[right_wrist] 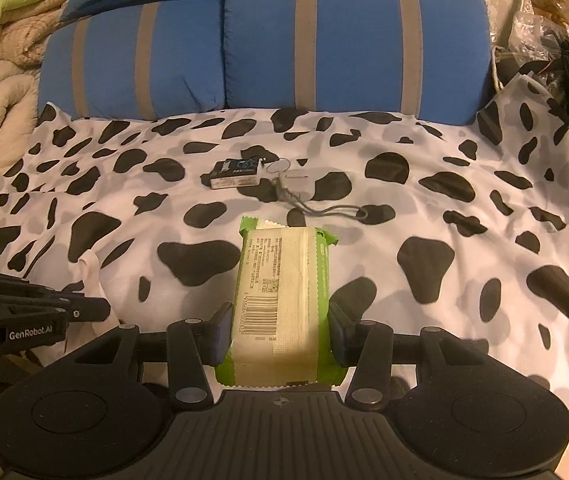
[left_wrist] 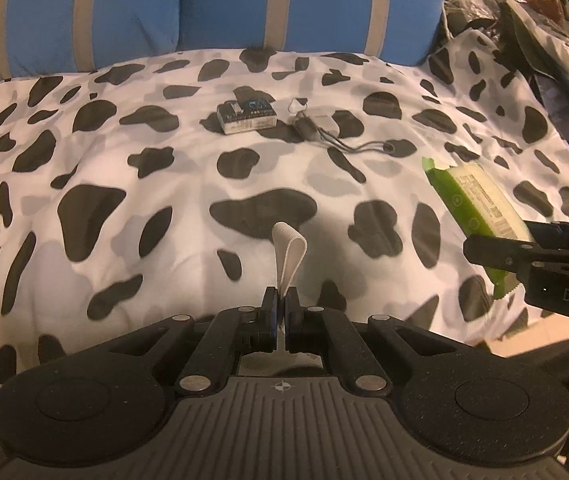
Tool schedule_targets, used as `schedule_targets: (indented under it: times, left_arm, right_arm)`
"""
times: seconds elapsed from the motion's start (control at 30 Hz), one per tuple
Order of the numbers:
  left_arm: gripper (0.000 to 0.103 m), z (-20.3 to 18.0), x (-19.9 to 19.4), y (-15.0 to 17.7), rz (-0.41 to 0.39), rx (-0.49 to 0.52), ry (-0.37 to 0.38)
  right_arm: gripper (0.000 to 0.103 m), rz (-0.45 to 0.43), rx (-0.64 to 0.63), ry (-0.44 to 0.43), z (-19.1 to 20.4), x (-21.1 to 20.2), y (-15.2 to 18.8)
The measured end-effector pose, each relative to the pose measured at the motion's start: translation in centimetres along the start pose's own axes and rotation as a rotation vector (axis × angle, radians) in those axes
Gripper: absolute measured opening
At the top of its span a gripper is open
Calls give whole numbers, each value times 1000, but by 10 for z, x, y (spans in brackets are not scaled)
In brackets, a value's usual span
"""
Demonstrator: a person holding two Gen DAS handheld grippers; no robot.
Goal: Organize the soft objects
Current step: 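Lift the strap with the left tool while the right tool carries the green bar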
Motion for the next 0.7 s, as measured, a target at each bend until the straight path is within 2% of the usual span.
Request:
schedule_targets:
  times: [0.7]
  left_arm:
    - [4, -14, -25, 55, 75, 21, 23]
  right_arm:
    - [51, 51, -14, -49, 24, -43, 51]
Point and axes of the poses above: each gripper's, at about its wrist camera, not at the fingertips, and x roughly the way its jaws point, z to its left, y to its underside, the point moved 6 cm from there along x, roughly the way its jaws point
